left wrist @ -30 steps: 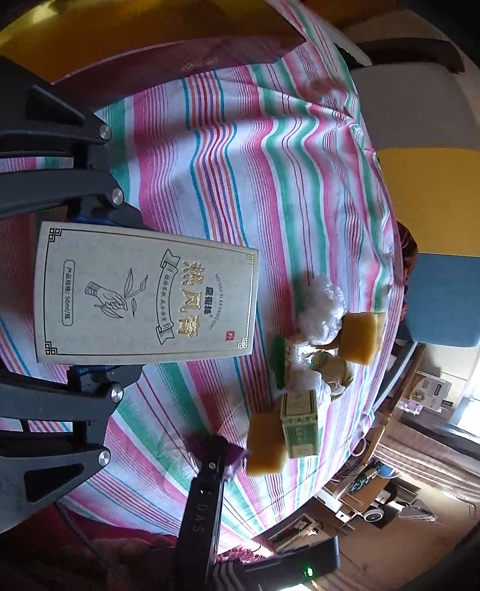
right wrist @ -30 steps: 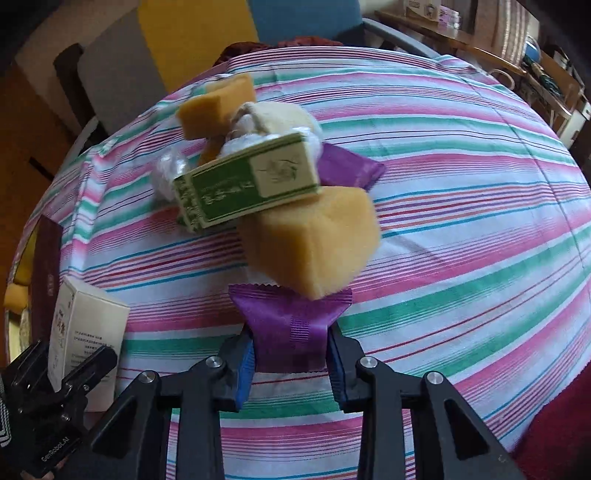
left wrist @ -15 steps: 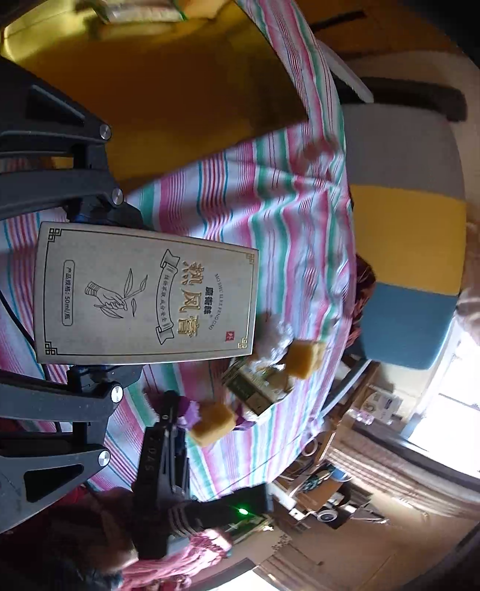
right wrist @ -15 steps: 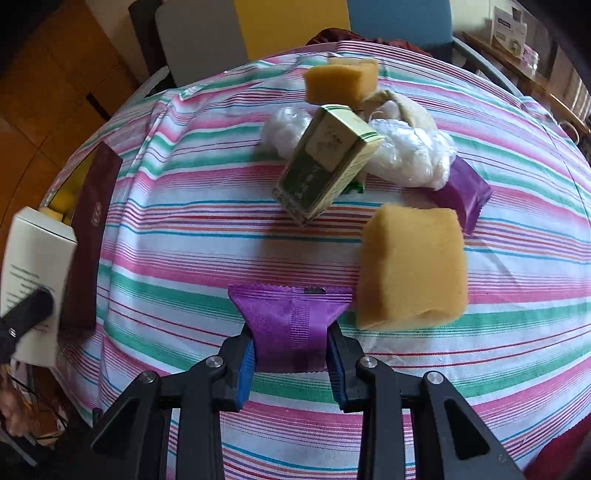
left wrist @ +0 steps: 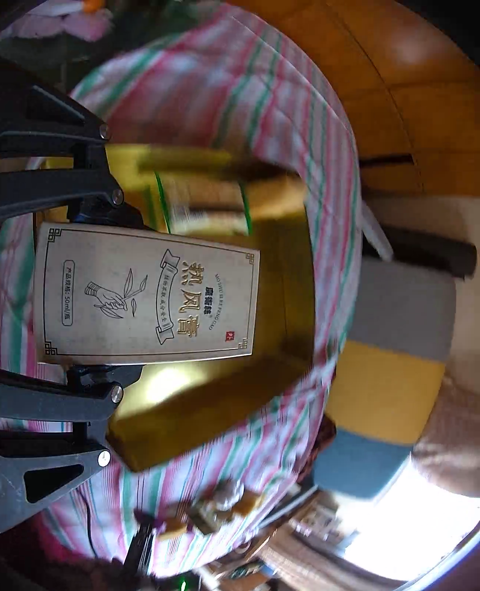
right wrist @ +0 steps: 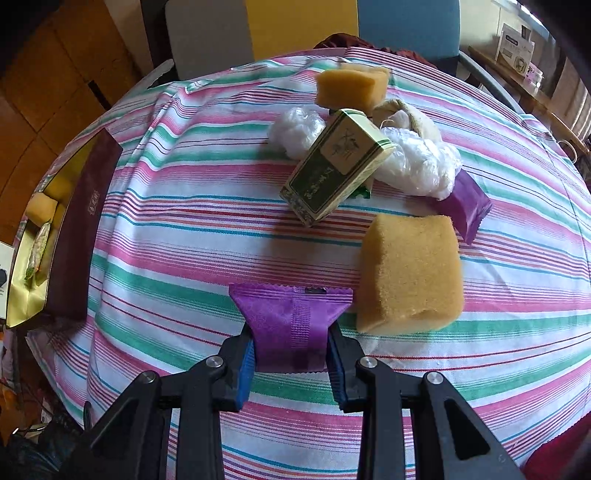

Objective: Organize objects
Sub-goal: 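Lower the white box into the gold tray and open the left gripper while the right carries the packet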

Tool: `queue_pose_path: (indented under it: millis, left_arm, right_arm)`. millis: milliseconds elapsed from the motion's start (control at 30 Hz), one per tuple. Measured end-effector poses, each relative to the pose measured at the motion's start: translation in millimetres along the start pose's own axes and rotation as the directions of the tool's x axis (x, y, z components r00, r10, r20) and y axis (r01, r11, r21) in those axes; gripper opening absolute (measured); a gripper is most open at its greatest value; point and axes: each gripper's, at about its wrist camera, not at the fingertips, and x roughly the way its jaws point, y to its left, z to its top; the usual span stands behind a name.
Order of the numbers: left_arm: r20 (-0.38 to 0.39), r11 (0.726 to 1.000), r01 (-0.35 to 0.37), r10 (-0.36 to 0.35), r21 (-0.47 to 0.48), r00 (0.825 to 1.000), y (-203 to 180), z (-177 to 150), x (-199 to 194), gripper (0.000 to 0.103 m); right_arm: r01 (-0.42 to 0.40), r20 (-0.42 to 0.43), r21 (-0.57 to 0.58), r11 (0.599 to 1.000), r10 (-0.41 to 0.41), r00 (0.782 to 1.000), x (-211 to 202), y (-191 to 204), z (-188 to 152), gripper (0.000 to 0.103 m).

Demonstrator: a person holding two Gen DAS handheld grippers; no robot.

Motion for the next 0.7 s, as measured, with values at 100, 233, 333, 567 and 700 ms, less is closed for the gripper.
queue_pose_path:
  millis: [100,233,333,567,700]
  left_arm:
    - [-0.025,0.998,-0.053,0.052,-0.041,0.998,22.9,-8.2,6.3,0.052]
    - [-0.062,0.994,-0.085,0.081,-0.075,0.995,39.9,-20.7,13.7,0.054]
    - [-0.062,0.991,-0.092,0.086,-0.100,0.994,47.2,-28.1,13.8,0.064]
    - [0.018,0.992,-0.107,0.108,-0.068,0.994,45.0,-32.9,-5.0,0.064]
    - [0.089,0.991,-0.100,0.108,-0.091,0.990,48.4,-23.0,-15.5,0.064]
  right_arm:
    - [0.004,0.001,-0.002,1.000,-0.004,1.000,0.8,0.6,0.6,0.033]
    - [0.013,0.003,-0.007,1.000,-0.013,1.000,0.9,2.1,0.4,0.033]
    - [0.021,0.006,-0.001,1.000,-0.021,1.000,1.2,2.7,0.9,0.033]
    - [0.053,0.089,0.017,0.998,-0.054,0.995,-21.3,12.9,3.1,0.033]
    - [-0.025,0.152,-0.033,0.999,0.029,0.988,-42.7,56.2,13.1,0.033]
